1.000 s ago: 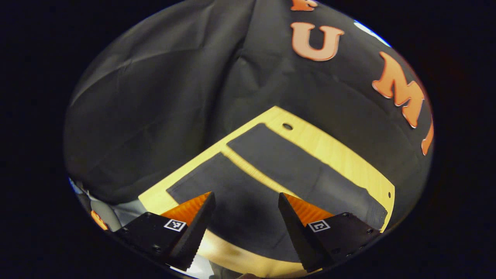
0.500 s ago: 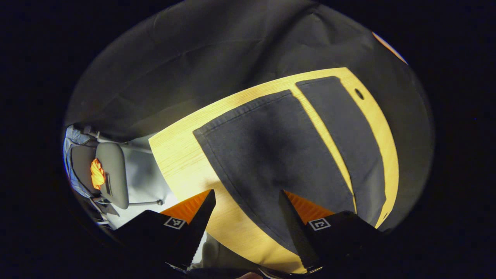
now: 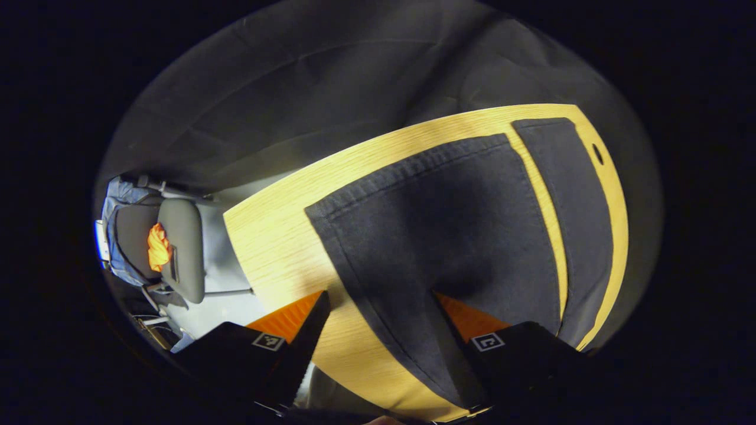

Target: Grasp the waist and the cuffs of the jeans and fold them to make the two legs overlap; first hold the waist and fold one-third of the jeans toward the cuffs, then hold the cuffs and fold the remaining one-third in the same direction to finish folding.

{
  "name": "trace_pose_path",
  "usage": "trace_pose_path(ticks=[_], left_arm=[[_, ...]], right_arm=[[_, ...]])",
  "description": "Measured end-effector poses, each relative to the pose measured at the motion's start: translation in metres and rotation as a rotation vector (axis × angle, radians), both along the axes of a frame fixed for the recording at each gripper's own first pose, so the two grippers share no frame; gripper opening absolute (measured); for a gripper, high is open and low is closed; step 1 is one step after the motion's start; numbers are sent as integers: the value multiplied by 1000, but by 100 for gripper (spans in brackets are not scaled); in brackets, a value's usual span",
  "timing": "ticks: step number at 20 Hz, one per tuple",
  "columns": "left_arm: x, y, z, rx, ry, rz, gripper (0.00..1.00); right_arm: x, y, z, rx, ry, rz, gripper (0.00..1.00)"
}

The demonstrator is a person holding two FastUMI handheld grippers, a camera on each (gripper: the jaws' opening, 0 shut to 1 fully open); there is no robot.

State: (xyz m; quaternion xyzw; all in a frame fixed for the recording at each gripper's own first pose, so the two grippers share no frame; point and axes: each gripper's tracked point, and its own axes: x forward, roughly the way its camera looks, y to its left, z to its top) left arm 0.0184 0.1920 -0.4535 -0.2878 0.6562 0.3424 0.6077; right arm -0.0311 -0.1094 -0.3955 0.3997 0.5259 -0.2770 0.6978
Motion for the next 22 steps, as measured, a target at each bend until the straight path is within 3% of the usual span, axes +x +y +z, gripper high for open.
trace_pose_path(ticks=[6,9,11,13,15,16,17,18,20,21,22], left_arm=[[18,7,-5,-54,13,110,99],[18,11,-7,-42,49,101,99],[24,10,-10,-31,50,87,97],[26,11,-8,-21,41,85,97],[30,12,-9,11,15,52,96],[35,12,-11,35,-16,9,90],[41,12,-12,55,-48,-44,83],[46,10,-8,72,-95,-94,59],[52,6,-11,97,-154,-113,10],[54,6,-12,82,-202,-107,10],[54,3,-10,44,-227,-108,1]], right_arm=[[8,-2,-15,36,40,-55,98],[25,0,-23,16,63,-39,98],[20,-1,-23,1,147,-56,100],[22,-1,-28,-13,191,-92,96],[23,-2,-29,-16,189,-61,94],[22,0,-26,-2,192,-64,96],[21,-4,-26,5,191,-76,84],[22,-5,-28,10,187,-78,72],[21,-5,-26,47,147,-121,46],[19,-1,-28,95,114,-132,30],[23,-2,-27,141,54,-188,30]])
